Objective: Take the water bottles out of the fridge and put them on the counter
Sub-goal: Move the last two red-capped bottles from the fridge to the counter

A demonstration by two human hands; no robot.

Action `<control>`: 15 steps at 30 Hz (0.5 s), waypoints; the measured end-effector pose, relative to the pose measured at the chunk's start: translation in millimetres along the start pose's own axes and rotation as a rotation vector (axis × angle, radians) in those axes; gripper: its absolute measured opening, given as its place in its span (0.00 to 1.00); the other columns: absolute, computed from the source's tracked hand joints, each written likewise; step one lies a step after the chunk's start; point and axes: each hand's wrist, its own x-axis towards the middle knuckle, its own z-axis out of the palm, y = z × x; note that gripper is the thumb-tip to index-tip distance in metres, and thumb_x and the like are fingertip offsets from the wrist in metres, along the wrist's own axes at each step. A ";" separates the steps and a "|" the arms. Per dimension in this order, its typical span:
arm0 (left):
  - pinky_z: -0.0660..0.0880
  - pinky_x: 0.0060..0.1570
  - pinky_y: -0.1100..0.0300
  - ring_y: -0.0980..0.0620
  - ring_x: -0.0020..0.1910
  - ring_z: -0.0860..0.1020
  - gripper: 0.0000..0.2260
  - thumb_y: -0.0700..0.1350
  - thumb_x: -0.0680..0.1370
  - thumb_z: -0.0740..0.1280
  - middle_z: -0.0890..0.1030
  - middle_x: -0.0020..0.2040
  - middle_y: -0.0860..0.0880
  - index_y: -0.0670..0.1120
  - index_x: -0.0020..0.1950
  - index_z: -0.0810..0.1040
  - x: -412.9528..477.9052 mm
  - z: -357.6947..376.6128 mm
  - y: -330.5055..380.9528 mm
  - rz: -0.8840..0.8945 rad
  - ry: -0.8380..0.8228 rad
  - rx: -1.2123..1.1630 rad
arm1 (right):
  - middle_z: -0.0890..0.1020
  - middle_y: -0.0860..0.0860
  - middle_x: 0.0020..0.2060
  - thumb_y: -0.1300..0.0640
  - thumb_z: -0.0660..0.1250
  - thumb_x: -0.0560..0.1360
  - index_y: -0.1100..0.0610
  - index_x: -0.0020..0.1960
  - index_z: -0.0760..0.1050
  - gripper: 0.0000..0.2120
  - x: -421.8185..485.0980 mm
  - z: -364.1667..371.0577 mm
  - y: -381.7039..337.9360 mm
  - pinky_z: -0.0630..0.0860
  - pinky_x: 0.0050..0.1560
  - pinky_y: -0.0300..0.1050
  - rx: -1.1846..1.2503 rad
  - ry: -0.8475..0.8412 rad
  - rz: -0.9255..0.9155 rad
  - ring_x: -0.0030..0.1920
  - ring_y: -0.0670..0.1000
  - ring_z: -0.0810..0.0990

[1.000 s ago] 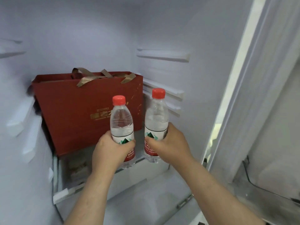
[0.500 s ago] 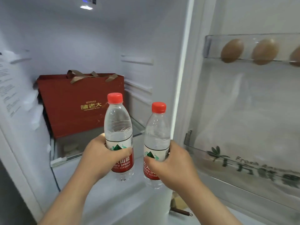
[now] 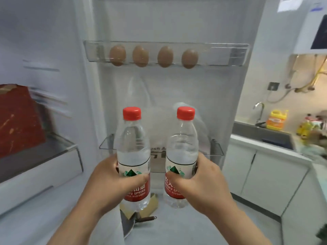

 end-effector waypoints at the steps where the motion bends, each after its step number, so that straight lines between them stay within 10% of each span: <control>1: 0.76 0.40 0.57 0.61 0.43 0.82 0.18 0.58 0.55 0.78 0.84 0.41 0.66 0.65 0.43 0.81 -0.3 16.1 6.7 0.020 -0.038 -0.009 | 0.81 0.39 0.40 0.39 0.72 0.62 0.44 0.47 0.74 0.17 -4.2 -15.5 9.9 0.79 0.42 0.43 -0.013 0.029 0.018 0.42 0.39 0.79; 15: 0.79 0.40 0.56 0.57 0.40 0.84 0.17 0.50 0.58 0.79 0.86 0.40 0.57 0.54 0.45 0.82 -11.0 267.5 115.5 0.217 -0.558 -0.093 | 0.82 0.39 0.42 0.38 0.75 0.61 0.44 0.51 0.75 0.22 -70.3 -211.8 144.6 0.81 0.43 0.42 -0.152 0.461 0.379 0.44 0.41 0.81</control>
